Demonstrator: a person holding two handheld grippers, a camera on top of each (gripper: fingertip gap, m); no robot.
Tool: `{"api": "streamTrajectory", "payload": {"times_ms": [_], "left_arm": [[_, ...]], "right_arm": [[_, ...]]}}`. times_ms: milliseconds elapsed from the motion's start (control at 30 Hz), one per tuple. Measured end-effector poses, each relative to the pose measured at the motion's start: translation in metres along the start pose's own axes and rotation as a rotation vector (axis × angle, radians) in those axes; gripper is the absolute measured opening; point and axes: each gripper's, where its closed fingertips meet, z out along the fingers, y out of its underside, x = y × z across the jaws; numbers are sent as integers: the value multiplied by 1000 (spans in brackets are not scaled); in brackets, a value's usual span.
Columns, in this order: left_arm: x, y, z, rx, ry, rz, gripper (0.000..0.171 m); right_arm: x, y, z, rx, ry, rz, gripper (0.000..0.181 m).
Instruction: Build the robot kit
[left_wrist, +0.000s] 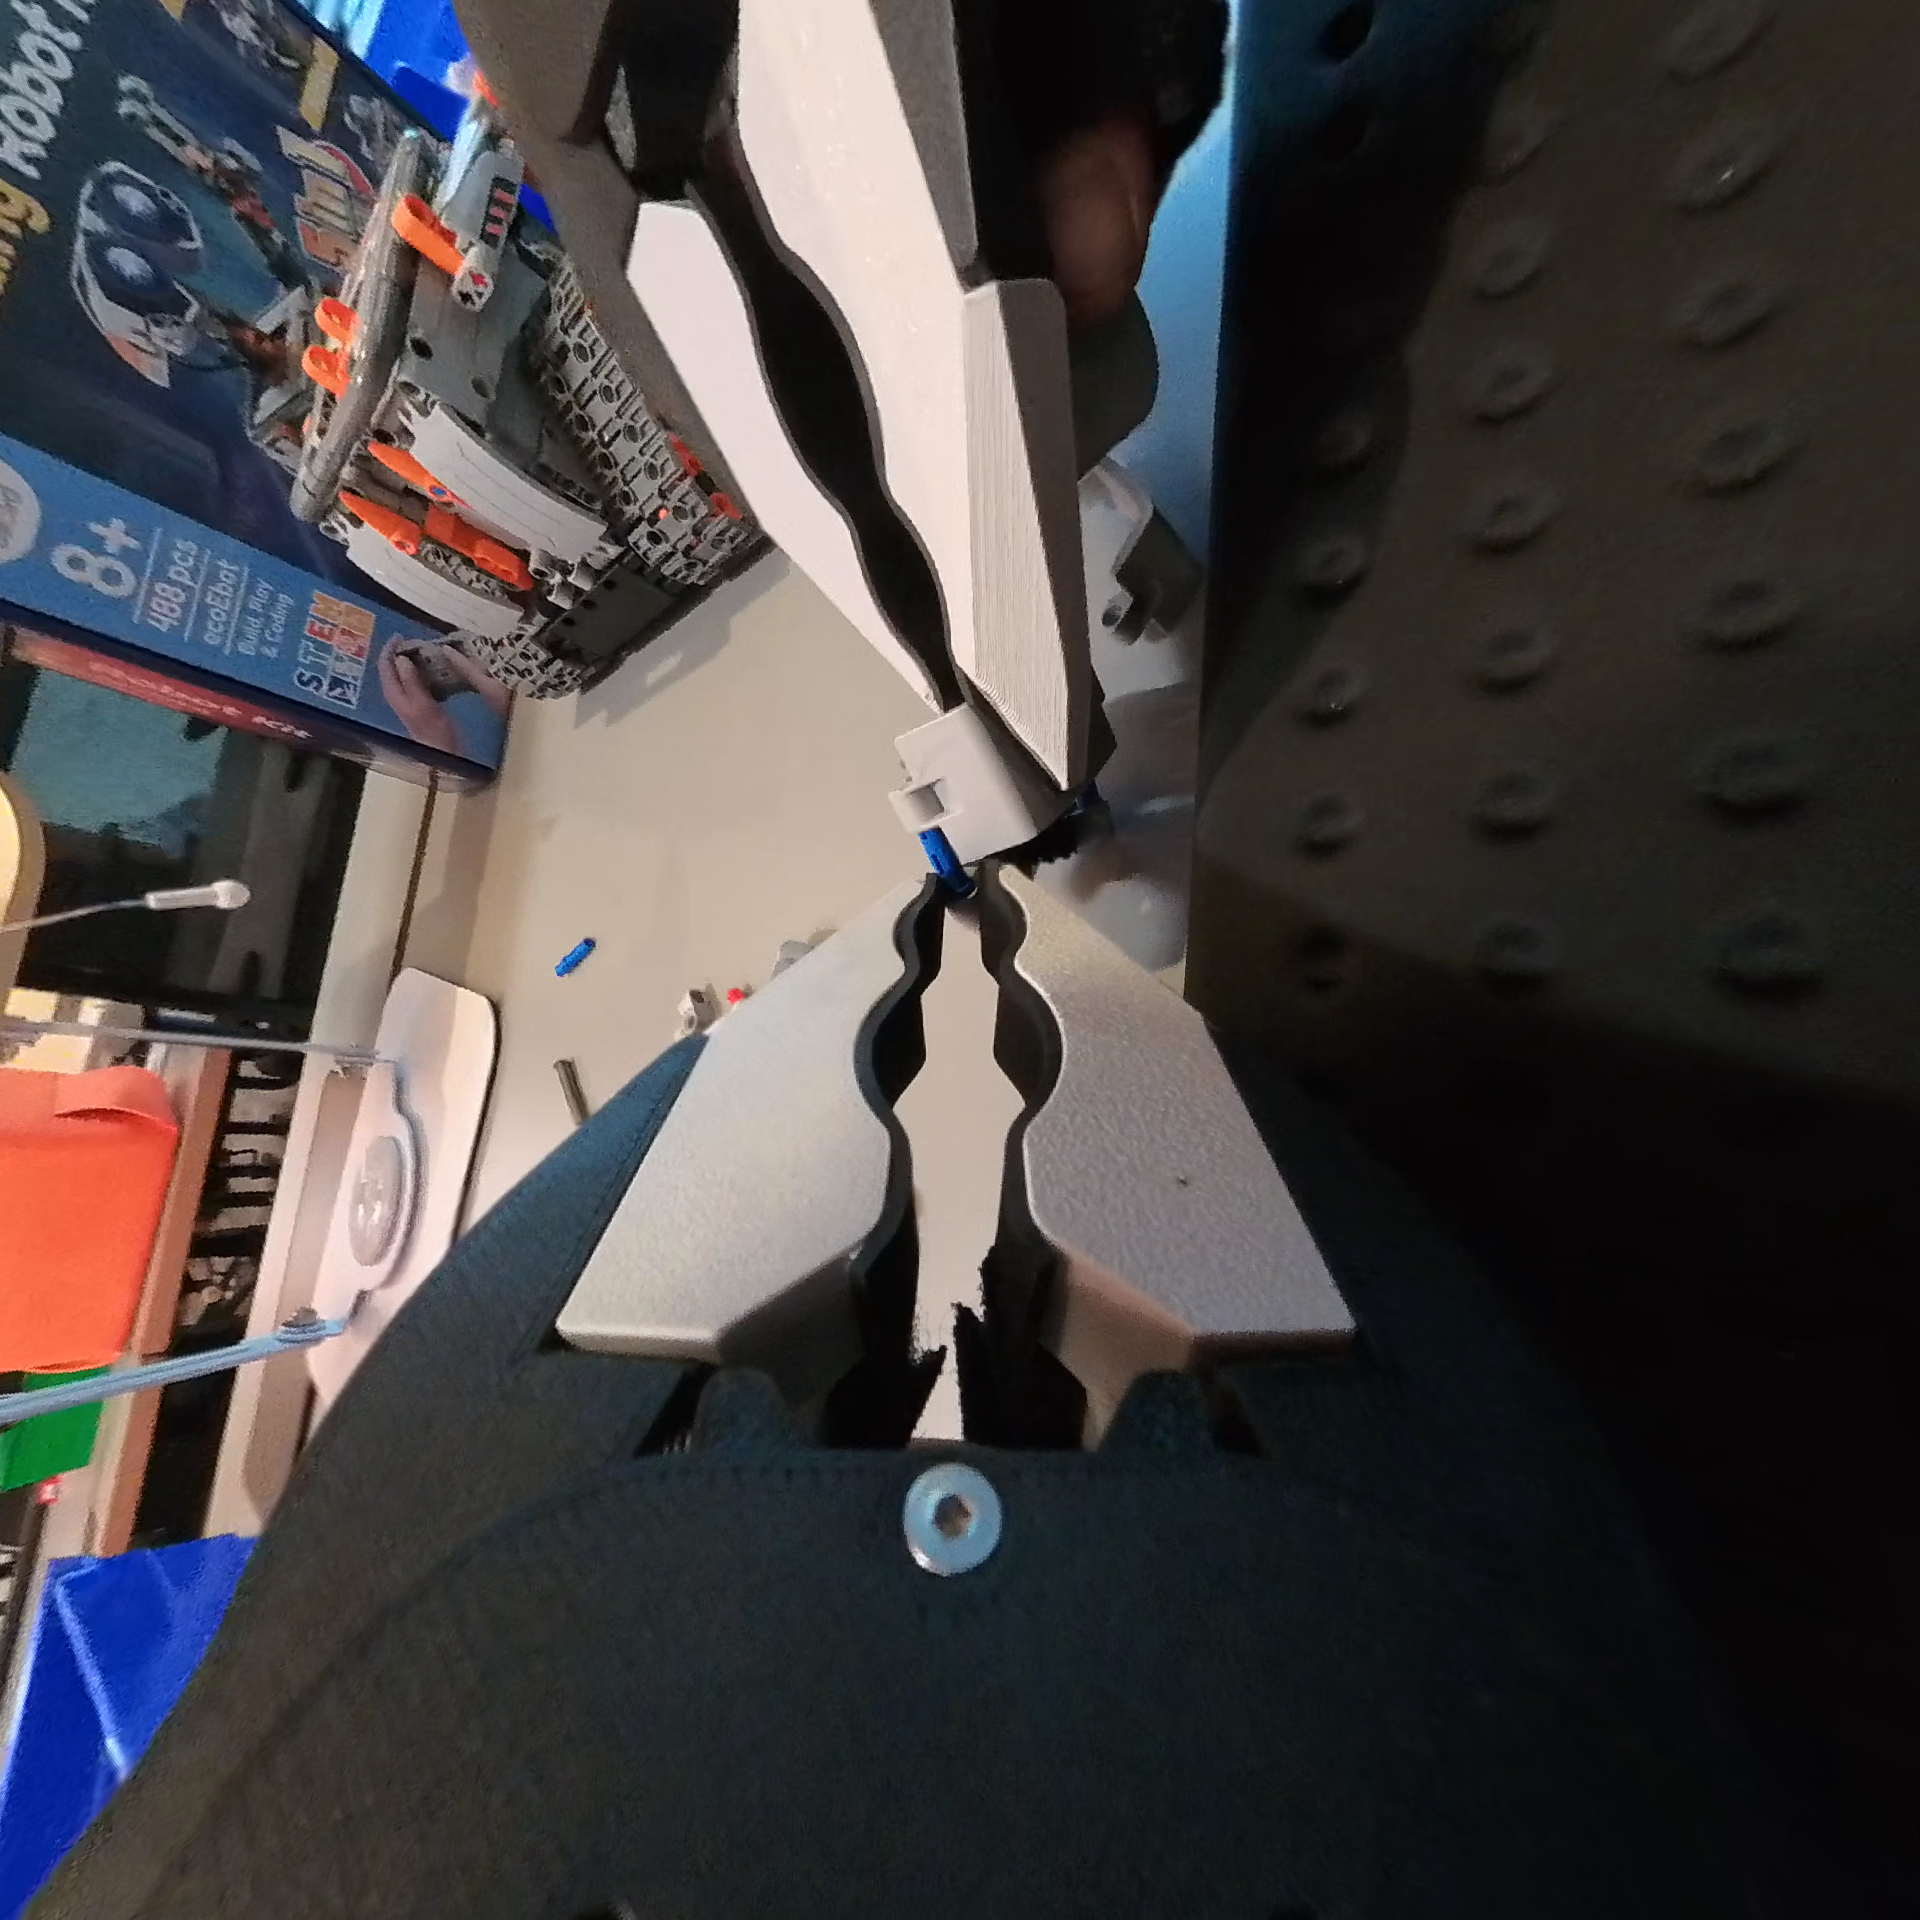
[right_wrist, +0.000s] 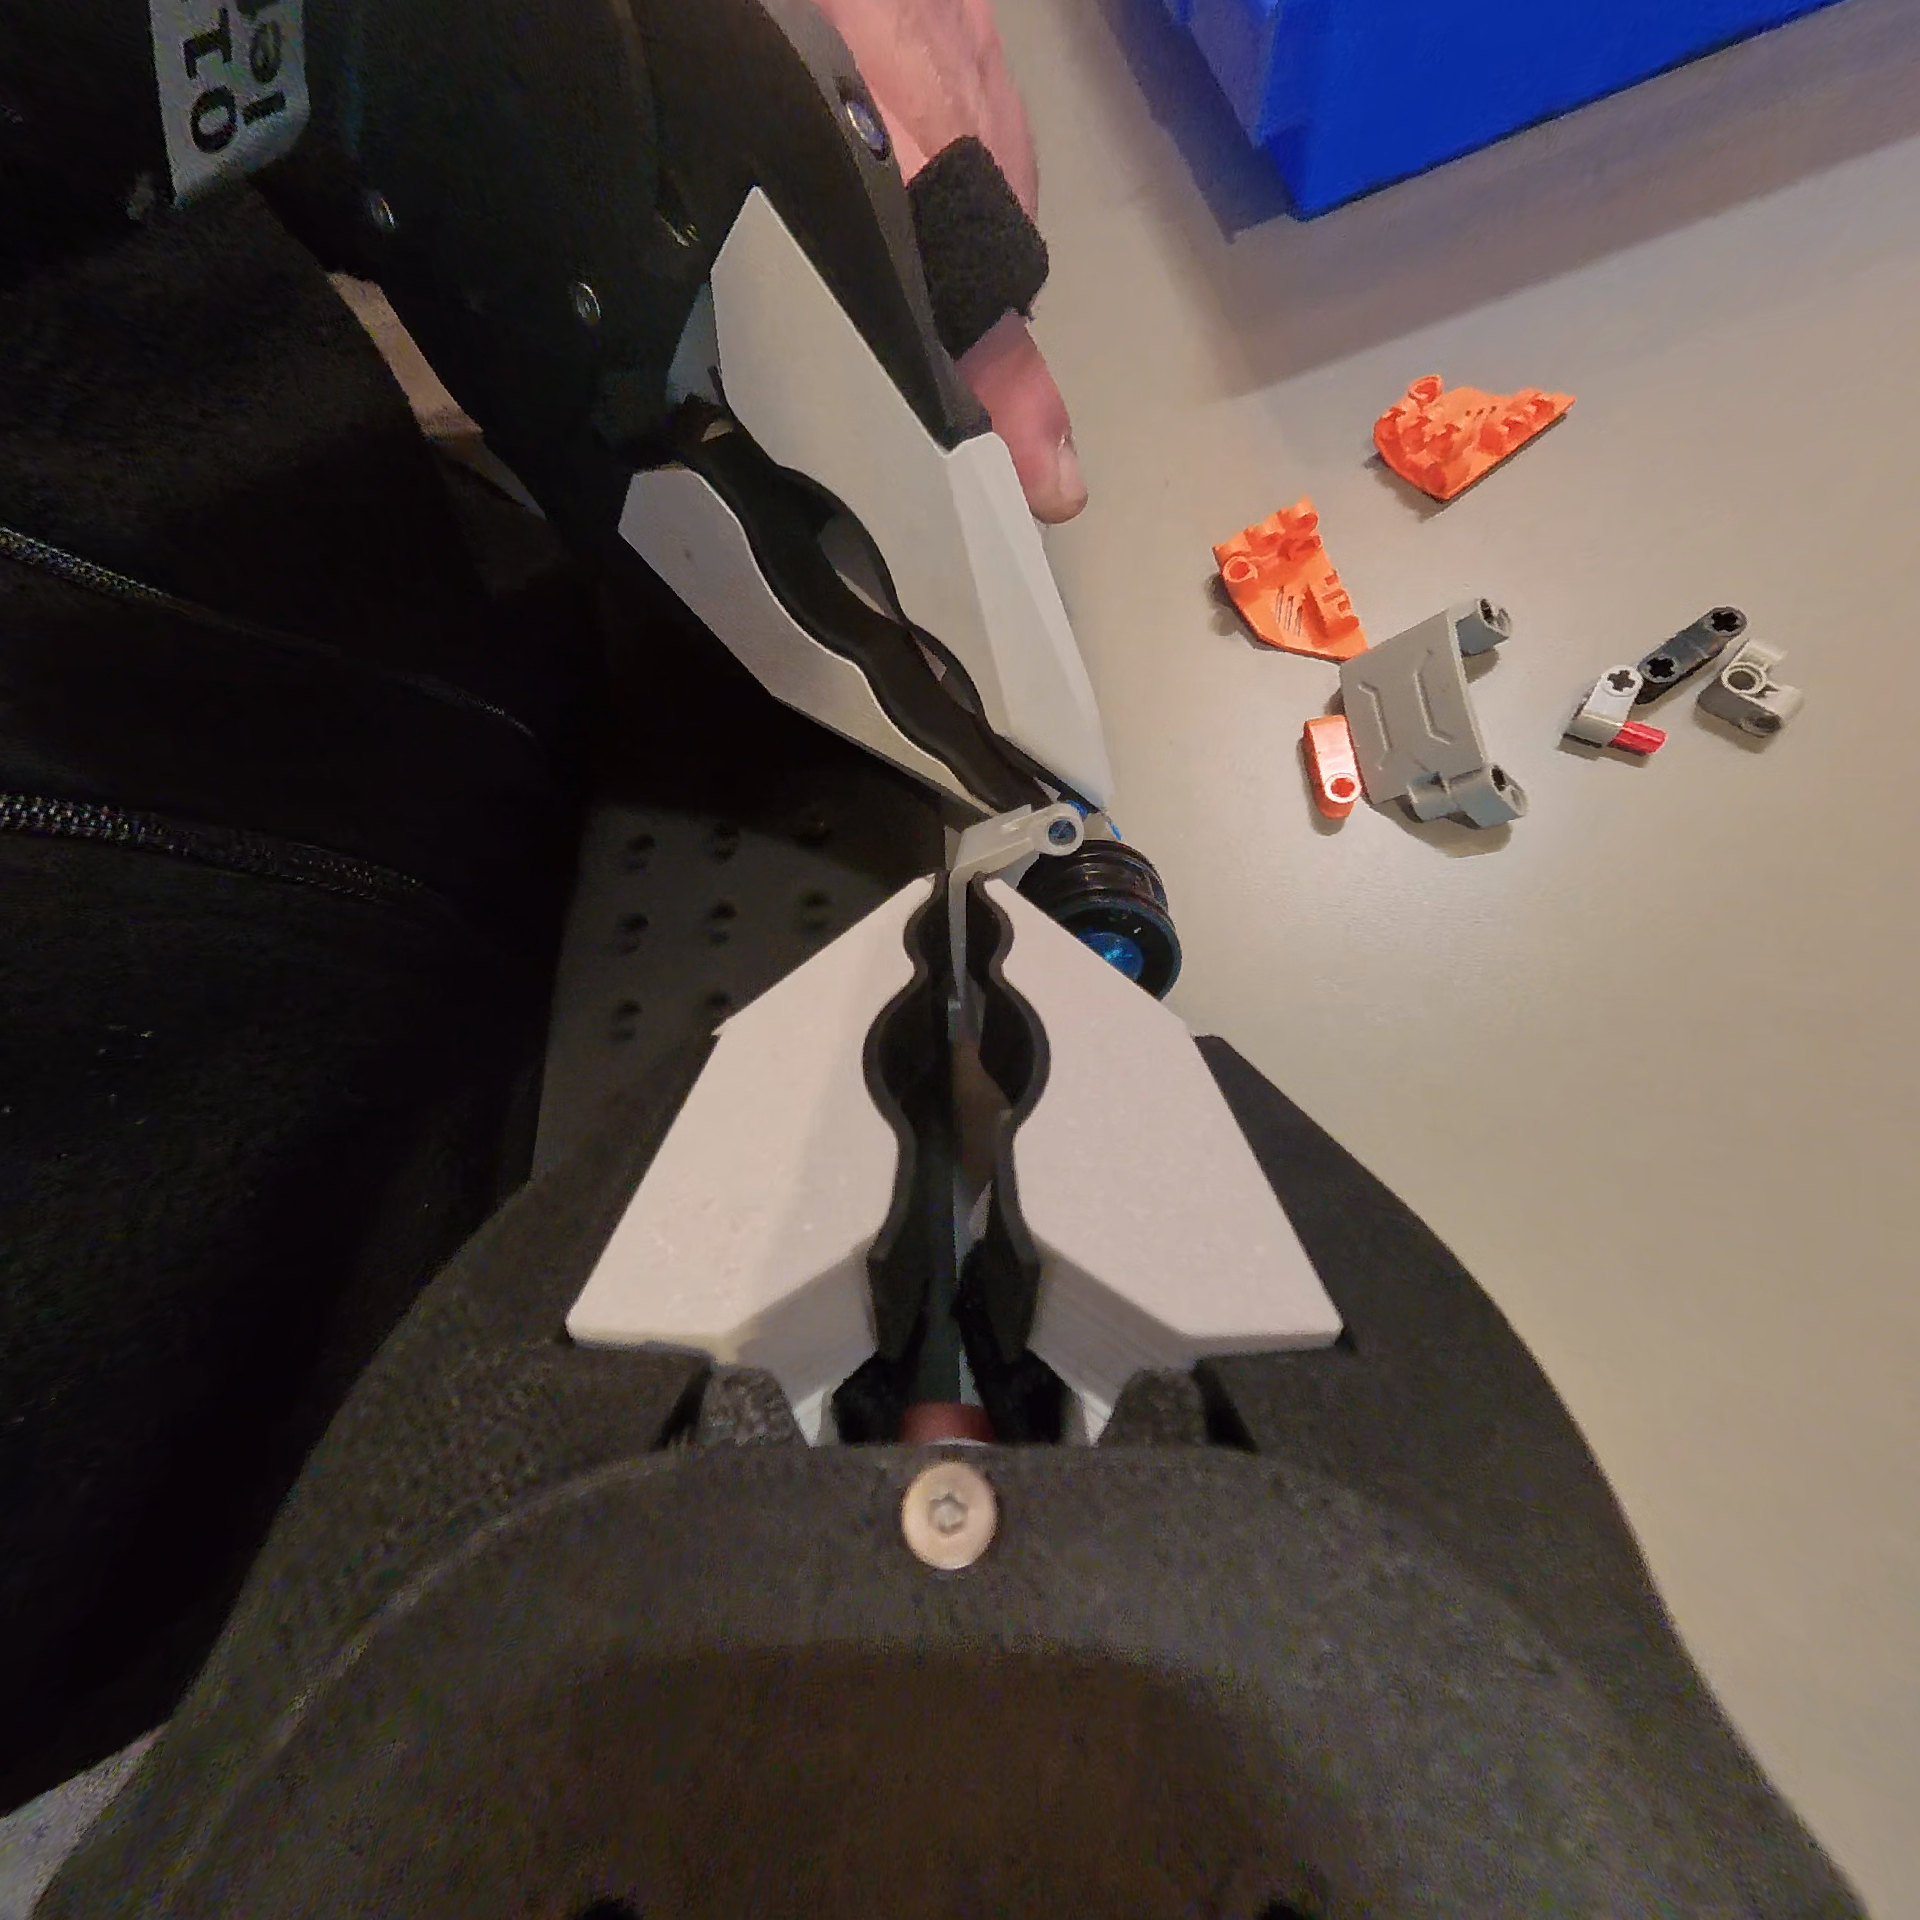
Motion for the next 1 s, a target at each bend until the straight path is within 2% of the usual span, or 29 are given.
{"api": "streamTrajectory", "payload": {"times_ms": [167,367,767,867,1000], "left_arm": [[-1,-3,2,-35,-3,77,4],[-1,-1,3,-42,-6,73,3],[3,-7,6,-43,26,116,3],[3,-7,7,-37,34,84,2],[2,-6,10,-34,71,1,3]], "right_arm": [[2,3,-3,-78,43,-44,0],[3,5,-1,-95,77,-86,0],[3,16,-10,-373,26,-273,0],[7,16,-10,-354,33,-265,0],[11,14,-10,-259,21,-220,0]]}}
